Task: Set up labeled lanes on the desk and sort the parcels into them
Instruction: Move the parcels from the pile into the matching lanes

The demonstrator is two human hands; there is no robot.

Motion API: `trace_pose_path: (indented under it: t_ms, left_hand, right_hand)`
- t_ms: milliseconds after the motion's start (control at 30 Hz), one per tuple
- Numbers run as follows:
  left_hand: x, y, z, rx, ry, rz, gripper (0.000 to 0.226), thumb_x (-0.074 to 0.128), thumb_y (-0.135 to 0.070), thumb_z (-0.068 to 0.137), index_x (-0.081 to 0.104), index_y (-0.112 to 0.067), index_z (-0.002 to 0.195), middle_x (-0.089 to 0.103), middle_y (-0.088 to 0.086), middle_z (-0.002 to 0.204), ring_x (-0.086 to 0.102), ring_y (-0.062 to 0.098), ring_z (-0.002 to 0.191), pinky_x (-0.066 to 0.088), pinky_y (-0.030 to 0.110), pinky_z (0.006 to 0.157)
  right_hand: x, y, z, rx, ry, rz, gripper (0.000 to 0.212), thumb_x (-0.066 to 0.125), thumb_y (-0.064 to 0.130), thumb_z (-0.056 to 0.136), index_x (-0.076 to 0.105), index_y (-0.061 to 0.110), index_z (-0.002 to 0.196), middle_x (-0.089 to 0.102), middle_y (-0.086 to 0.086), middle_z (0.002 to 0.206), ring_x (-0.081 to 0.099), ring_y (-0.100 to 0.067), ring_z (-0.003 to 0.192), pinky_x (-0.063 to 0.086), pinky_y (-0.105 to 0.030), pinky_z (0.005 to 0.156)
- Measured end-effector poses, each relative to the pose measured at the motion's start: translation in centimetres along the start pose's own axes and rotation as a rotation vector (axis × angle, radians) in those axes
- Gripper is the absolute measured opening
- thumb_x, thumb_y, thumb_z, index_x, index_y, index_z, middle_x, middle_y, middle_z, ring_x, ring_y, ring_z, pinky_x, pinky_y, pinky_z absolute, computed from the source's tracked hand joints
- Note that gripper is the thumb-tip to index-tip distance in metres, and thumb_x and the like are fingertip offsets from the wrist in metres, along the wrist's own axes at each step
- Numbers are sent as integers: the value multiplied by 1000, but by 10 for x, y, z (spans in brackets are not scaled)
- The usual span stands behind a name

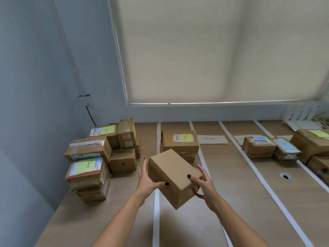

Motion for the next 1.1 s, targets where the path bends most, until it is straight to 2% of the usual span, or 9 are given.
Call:
trace_pose_path:
  t_ms: [100,233,300,467,600,667,767,933,1100]
  left_hand:
    - [3,-2,-3,18,60,-58,127,91,-22,53,6,-39,145,17,1,154,20,26,140,29,47,109]
    - [0,-3,-7,24,-45,-98,101,86,-18,63,25,-30,143,33,4,147,32,27,135,39,49,106]
    - [-2,-3,-8,11,-118,-103,85,80,-13,70,34,-26,140,39,6,144,37,29,132,45,51,100]
    - [-2,-8,-4,0,-193,-51,62,71,-8,80,44,-21,134,47,8,137,49,29,120,53,44,90]
    - [-4,-8,1,-14,-193,-15,60,68,-8,82,44,-18,135,49,8,134,52,28,116,53,42,90]
    - [-5,-6,2,-22,-186,-13,57,68,-11,83,45,-17,135,50,7,133,53,26,113,53,36,84]
    - [-6,-4,5,-16,-182,-37,50,66,-17,86,49,-17,132,52,6,126,52,23,108,51,31,78]
    - [-6,-7,11,19,-184,-42,44,66,-20,86,54,-16,128,56,5,120,54,22,108,52,35,85]
    - [1,-12,15,49,-144,-24,46,62,-16,88,52,-15,133,61,7,122,57,22,111,50,33,91]
  right_hand:
    - [-4,1,2,3,18,-7,56,74,34,74,46,49,120,45,1,121,47,-14,103,44,-44,86]
    - [-5,5,3,-37,-76,-8,39,60,34,88,46,46,122,43,-2,135,46,-19,113,45,-34,75]
    - [-7,6,5,-73,-137,13,47,58,38,89,39,43,132,40,-3,141,44,-21,119,47,-33,76]
    - [-4,10,8,-144,-170,16,71,58,55,78,25,44,140,26,-3,149,32,-29,134,35,-51,108]
    - [6,25,10,-179,-36,3,114,66,80,45,17,45,142,31,3,146,34,-25,133,31,-44,108]
    - [9,32,11,-191,53,-70,129,69,82,35,15,42,145,34,6,143,36,-22,131,34,-39,105]
    - [12,38,10,-176,143,-208,118,74,64,51,12,38,148,34,3,144,38,-24,130,41,-43,106]
    - [5,40,14,-175,106,-200,84,69,33,82,18,31,149,39,-2,140,43,-24,124,48,-38,96]
    - [1,40,16,-177,16,-167,53,55,26,93,36,31,141,56,3,122,56,-16,109,51,-24,78]
Point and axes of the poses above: each hand's wrist, its own z-axis towards the middle knuckle, its own x-axis out of the palm, y = z × x, the point moved 5 cm from there along z, towards the middle knuckle
